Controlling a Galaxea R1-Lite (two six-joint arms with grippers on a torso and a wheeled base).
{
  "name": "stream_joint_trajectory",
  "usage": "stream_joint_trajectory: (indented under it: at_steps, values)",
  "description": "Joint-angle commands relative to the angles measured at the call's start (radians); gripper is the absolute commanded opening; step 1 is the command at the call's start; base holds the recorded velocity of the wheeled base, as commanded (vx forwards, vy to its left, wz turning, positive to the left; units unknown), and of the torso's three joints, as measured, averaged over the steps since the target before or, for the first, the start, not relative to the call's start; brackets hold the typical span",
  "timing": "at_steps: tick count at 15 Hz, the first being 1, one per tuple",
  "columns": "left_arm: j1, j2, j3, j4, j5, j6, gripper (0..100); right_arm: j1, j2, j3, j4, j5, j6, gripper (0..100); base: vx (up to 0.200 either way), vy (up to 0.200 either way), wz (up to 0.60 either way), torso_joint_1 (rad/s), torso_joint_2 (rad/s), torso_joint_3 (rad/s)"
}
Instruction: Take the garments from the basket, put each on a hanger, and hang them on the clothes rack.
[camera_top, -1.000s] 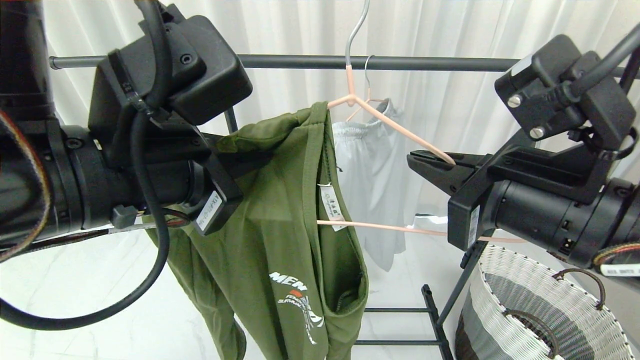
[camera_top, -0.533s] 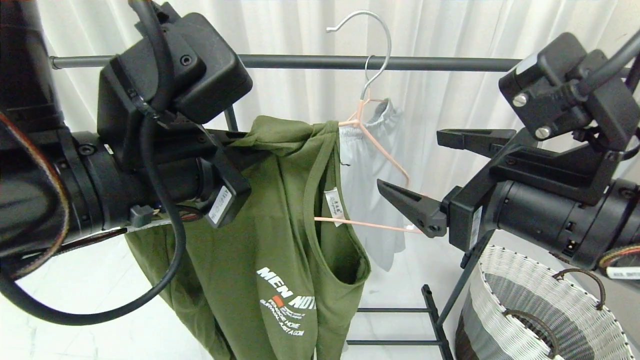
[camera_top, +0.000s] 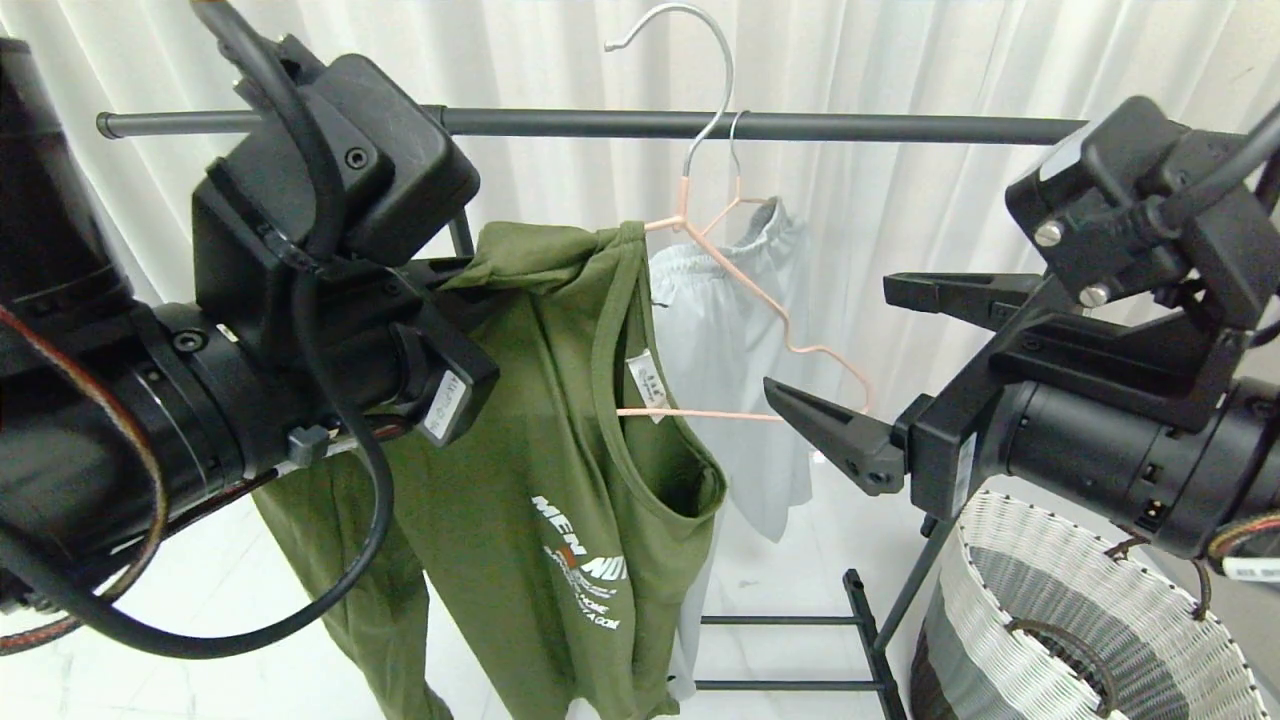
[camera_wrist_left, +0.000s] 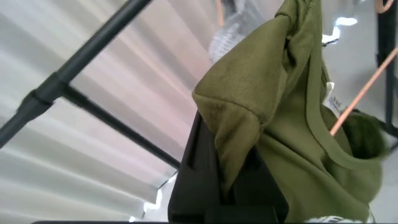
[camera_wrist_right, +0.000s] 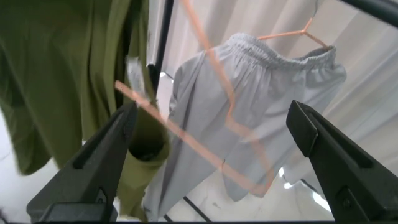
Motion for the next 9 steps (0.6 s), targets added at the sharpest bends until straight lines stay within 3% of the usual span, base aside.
stream_joint_trajectory:
  at_steps: [1, 4, 9]
  values:
    - [-0.001, -0.003, -0.002, -0.029, 0.012, -0.061, 0, 0.000, -0.007, 0.035, -0.002, 0.002, 0.003, 100, 0.000, 0.000, 0.00, 0.000, 0.00, 0.000]
    - [-0.015, -0.026, -0.007, -0.038, 0.032, -0.111, 0, 0.007, 0.004, 0.068, 0.000, 0.002, 0.060, 100, 0.000, 0.000, 0.00, 0.000, 0.00, 0.000]
    - [-0.078, -0.042, -0.044, -0.038, 0.054, -0.139, 0, 0.004, 0.077, 0.080, -0.002, -0.006, 0.246, 100, 0.000, 0.000, 0.00, 0.000, 0.00, 0.000]
